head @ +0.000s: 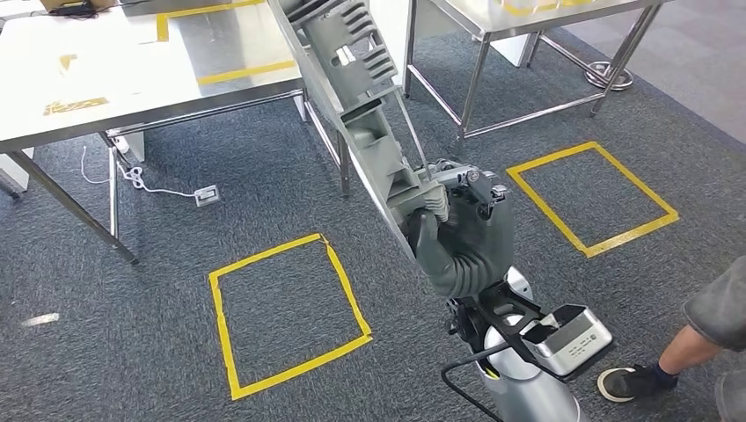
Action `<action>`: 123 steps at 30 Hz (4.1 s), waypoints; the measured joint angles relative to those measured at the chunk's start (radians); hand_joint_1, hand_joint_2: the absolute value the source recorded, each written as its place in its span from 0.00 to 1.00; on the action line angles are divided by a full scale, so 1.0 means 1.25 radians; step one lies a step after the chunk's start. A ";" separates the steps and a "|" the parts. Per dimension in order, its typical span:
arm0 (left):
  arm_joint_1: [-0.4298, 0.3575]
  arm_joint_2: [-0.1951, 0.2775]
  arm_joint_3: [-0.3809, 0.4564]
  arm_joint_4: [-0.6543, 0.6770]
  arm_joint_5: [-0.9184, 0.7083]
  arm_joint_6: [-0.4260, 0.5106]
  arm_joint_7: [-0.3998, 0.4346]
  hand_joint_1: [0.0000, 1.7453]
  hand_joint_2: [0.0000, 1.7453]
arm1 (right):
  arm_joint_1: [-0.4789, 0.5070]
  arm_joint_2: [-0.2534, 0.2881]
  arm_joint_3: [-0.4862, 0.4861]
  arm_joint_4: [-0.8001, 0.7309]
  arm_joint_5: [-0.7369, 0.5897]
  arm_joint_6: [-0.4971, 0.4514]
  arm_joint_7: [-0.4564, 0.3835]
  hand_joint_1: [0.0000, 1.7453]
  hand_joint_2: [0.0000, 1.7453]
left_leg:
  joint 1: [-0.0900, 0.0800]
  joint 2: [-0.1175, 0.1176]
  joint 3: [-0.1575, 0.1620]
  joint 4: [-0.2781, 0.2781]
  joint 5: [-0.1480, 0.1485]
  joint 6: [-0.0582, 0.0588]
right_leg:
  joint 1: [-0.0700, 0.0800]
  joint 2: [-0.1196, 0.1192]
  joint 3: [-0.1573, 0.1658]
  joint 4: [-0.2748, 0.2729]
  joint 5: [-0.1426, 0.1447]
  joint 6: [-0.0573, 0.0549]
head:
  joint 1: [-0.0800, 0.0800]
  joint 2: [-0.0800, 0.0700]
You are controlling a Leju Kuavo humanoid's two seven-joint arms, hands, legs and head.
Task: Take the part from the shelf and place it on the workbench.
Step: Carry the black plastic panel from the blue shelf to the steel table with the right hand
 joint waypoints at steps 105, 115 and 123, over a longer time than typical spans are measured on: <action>0.008 0.007 0.021 -0.001 0.024 -0.004 -0.017 0.00 1.00 | -0.007 0.030 -0.014 -0.002 0.009 0.048 -0.001 0.95 1.00 | -0.006 -0.007 0.035 0.003 -0.041 -0.021 | 0.009 -0.007 0.041 -0.098 0.060 -0.033 | -0.009 0.000; 0.011 0.010 0.022 -0.001 0.025 -0.004 -0.014 0.00 1.00 | -0.005 0.030 -0.014 -0.002 0.008 0.044 0.000 0.95 1.00 | 0.006 -0.005 -0.036 0.048 0.013 -0.042 | -0.001 -0.004 0.100 -0.102 0.015 -0.030 | -0.016 0.000; 0.008 0.010 0.023 -0.001 0.025 -0.005 -0.012 0.00 1.00 | -0.007 0.030 -0.013 -0.001 0.004 0.045 0.000 0.95 1.00 | 0.004 -0.007 0.001 -0.004 0.003 0.004 | -0.002 -0.006 0.054 0.007 -0.050 0.004 | -0.010 0.000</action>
